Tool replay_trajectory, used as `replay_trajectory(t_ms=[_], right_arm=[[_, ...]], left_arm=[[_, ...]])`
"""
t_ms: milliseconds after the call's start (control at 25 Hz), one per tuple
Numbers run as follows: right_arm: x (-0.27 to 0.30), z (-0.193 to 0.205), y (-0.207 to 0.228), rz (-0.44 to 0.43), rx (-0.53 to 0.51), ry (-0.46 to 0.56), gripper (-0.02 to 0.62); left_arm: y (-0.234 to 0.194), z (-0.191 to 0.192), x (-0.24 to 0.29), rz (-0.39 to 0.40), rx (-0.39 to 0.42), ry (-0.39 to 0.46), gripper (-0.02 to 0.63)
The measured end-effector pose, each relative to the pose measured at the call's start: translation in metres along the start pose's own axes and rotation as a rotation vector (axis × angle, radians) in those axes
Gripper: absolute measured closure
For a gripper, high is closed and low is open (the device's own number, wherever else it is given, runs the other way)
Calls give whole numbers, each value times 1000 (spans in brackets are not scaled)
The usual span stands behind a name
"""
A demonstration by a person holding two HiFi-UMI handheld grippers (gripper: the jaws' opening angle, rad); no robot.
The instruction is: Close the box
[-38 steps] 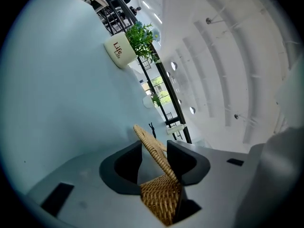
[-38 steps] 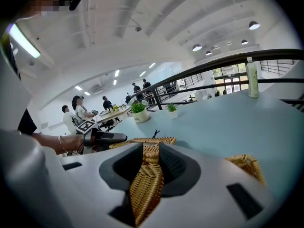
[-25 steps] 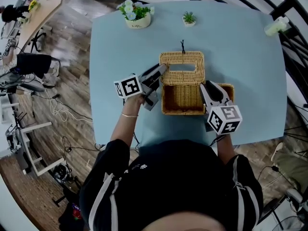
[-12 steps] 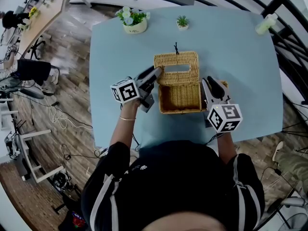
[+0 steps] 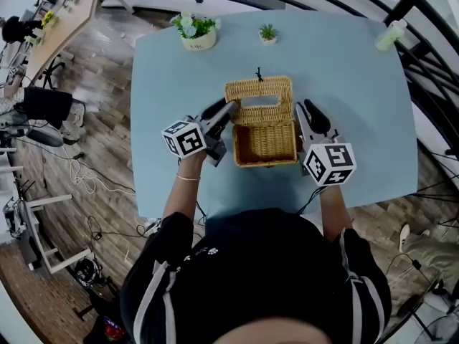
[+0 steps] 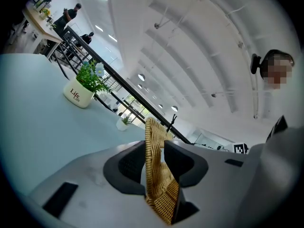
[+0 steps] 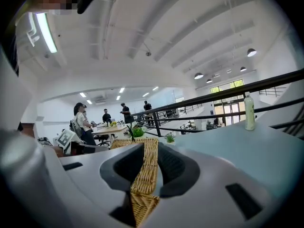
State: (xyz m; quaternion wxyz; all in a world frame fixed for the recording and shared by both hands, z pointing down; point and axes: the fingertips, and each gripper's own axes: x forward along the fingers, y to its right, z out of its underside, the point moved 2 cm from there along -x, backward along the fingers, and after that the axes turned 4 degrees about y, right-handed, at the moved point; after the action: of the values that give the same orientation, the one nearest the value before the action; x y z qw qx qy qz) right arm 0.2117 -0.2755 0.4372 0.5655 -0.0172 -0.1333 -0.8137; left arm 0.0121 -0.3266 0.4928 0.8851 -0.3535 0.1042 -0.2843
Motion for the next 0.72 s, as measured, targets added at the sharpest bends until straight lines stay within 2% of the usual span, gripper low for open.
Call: replay_trajectory(t_ms=[240, 440, 720], right_arm=[[14, -8, -5, -40, -49, 4, 502], [25, -10, -2, -72, -64, -11, 492], [27, -9, -6, -122, -79, -19, 488]], left_arm=[[9, -1, -5, 43, 91, 32, 506], [12, 0, -11, 76, 131, 76, 512], [21, 2, -15, 91, 226, 75, 512]])
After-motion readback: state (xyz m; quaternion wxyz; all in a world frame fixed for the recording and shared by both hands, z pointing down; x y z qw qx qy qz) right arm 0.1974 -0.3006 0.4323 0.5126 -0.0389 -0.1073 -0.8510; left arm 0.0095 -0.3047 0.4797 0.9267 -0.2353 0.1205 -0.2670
